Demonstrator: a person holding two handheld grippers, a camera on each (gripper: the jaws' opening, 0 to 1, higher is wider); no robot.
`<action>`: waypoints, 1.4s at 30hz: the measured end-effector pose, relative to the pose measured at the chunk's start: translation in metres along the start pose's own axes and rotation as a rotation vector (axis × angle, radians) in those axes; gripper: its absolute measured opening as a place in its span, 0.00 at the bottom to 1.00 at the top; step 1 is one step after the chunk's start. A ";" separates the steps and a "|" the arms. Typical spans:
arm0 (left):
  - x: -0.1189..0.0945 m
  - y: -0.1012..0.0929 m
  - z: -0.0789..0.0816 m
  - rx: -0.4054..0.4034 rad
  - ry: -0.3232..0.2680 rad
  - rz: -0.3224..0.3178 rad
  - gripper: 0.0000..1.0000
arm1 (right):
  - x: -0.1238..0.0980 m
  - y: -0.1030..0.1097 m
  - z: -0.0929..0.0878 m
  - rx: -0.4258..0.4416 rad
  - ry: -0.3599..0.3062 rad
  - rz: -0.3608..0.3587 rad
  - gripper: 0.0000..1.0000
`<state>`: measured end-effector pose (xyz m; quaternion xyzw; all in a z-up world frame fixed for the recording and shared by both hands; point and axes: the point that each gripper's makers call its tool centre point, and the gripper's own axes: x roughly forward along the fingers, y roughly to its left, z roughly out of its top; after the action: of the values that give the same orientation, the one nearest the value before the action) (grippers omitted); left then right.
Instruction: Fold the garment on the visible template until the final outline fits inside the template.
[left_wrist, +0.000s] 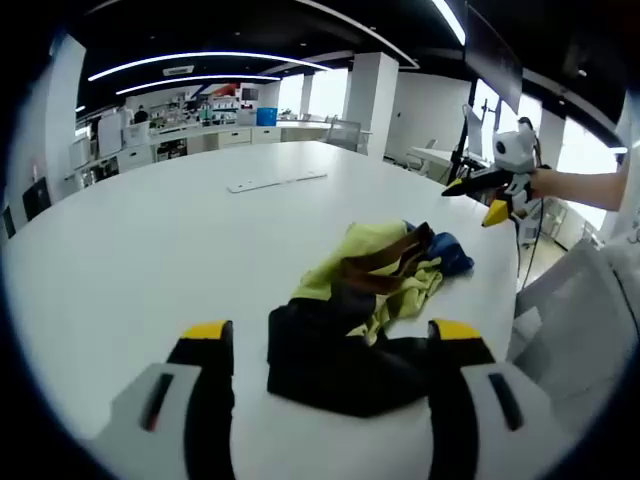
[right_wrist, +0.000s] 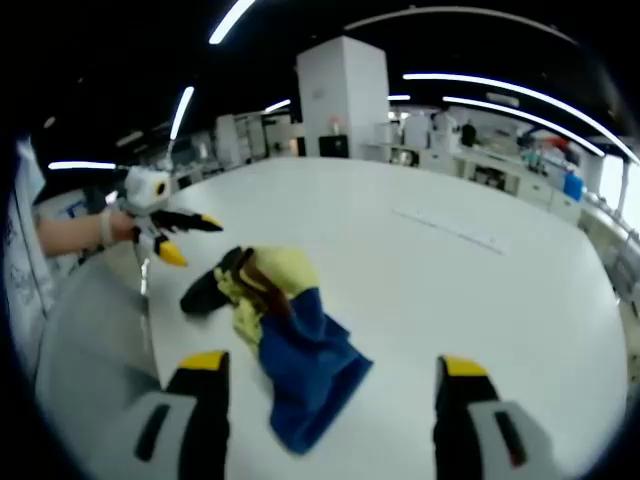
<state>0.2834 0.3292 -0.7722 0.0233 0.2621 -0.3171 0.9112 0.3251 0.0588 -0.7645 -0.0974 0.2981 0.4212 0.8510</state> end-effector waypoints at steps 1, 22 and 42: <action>0.000 0.000 0.000 0.002 0.003 -0.001 0.76 | 0.000 0.000 0.000 0.000 0.000 0.000 0.84; -0.005 0.006 0.009 0.009 -0.021 -0.005 0.88 | -0.005 -0.003 0.000 0.015 -0.008 0.005 0.89; -0.013 0.008 0.008 -0.001 -0.020 -0.003 0.91 | -0.004 -0.005 -0.004 0.015 -0.009 -0.001 0.95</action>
<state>0.2835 0.3415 -0.7603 0.0194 0.2531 -0.3184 0.9133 0.3251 0.0519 -0.7663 -0.0893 0.2971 0.4191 0.8533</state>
